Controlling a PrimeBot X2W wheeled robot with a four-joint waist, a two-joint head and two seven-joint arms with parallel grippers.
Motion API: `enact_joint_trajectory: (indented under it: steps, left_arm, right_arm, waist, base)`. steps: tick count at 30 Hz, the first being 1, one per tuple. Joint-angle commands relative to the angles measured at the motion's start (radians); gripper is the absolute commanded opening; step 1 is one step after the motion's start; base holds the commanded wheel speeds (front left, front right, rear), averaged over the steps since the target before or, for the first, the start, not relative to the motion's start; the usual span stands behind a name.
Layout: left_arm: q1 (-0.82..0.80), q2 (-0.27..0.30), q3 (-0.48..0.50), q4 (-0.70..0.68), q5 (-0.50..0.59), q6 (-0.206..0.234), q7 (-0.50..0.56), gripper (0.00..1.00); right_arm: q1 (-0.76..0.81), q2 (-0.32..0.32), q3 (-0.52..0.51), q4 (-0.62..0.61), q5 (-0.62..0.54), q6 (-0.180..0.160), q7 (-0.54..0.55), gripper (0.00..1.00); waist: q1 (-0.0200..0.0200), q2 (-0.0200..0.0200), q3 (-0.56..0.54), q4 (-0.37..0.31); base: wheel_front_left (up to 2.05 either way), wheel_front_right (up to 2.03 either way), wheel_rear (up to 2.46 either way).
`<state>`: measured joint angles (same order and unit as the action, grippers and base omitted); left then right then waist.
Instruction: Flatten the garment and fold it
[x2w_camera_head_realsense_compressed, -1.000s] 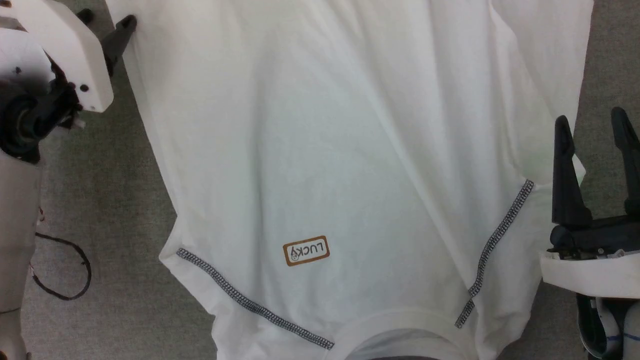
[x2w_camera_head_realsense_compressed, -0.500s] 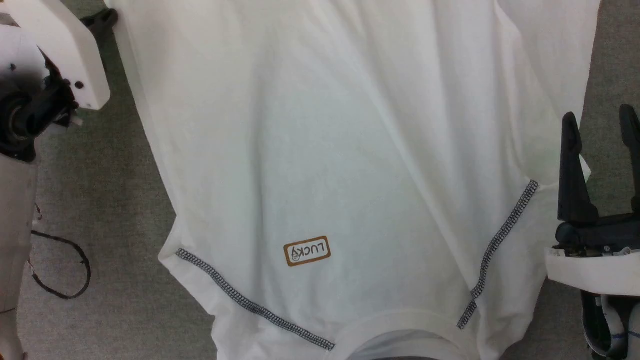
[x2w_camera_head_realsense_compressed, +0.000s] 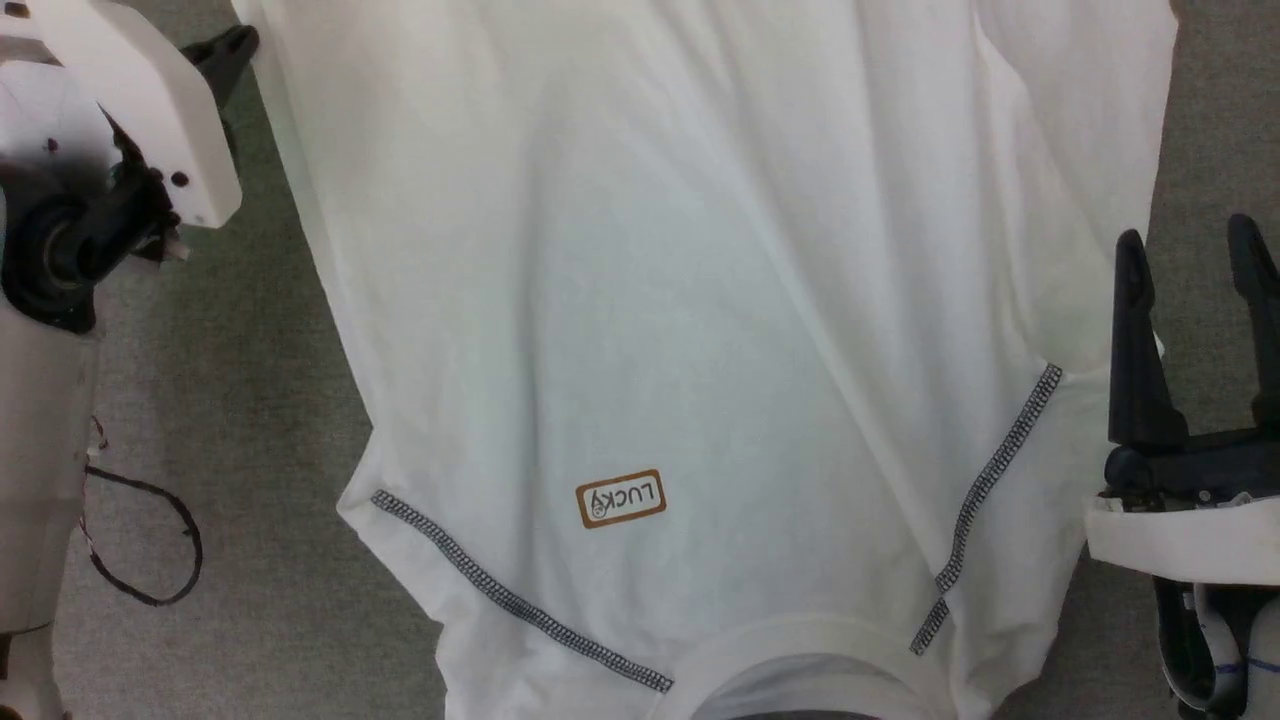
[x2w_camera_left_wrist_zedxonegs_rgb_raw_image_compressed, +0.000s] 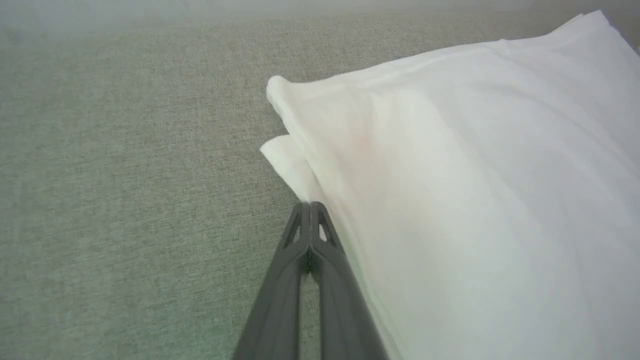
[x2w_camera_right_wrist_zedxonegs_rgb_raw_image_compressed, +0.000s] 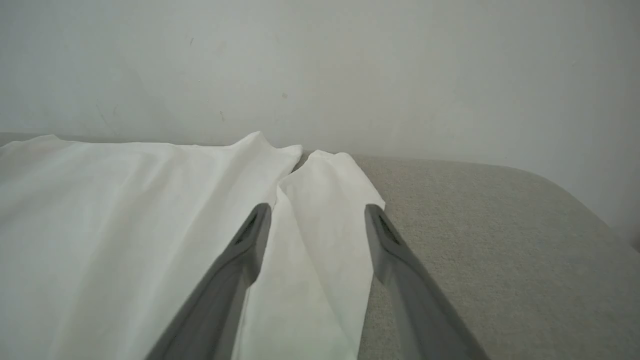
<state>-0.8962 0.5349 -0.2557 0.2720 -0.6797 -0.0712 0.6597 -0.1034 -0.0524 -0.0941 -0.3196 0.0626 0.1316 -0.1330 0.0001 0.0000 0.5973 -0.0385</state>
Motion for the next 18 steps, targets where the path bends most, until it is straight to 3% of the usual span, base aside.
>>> enact_joint_trajectory:
  steps: [1,18]
  left_arm:
    - [0.020,-0.005,0.001,-0.004,-0.006,-0.006,-0.004,0.00]
    - [0.195,0.018,0.080,-0.016,-0.072,0.043,-0.064,0.00]
  right_arm:
    - [-0.012,0.002,0.000,0.004,0.004,-0.001,-0.004,1.00]
    - [0.033,0.002,-0.001,0.027,0.004,-0.001,0.016,1.00]
  waist:
    - [-0.0001,0.0000,-0.022,0.007]
    - [-0.0001,0.0000,-0.154,0.055]
  base:
    - [0.00,0.00,0.00]
    - [0.00,0.00,0.00]
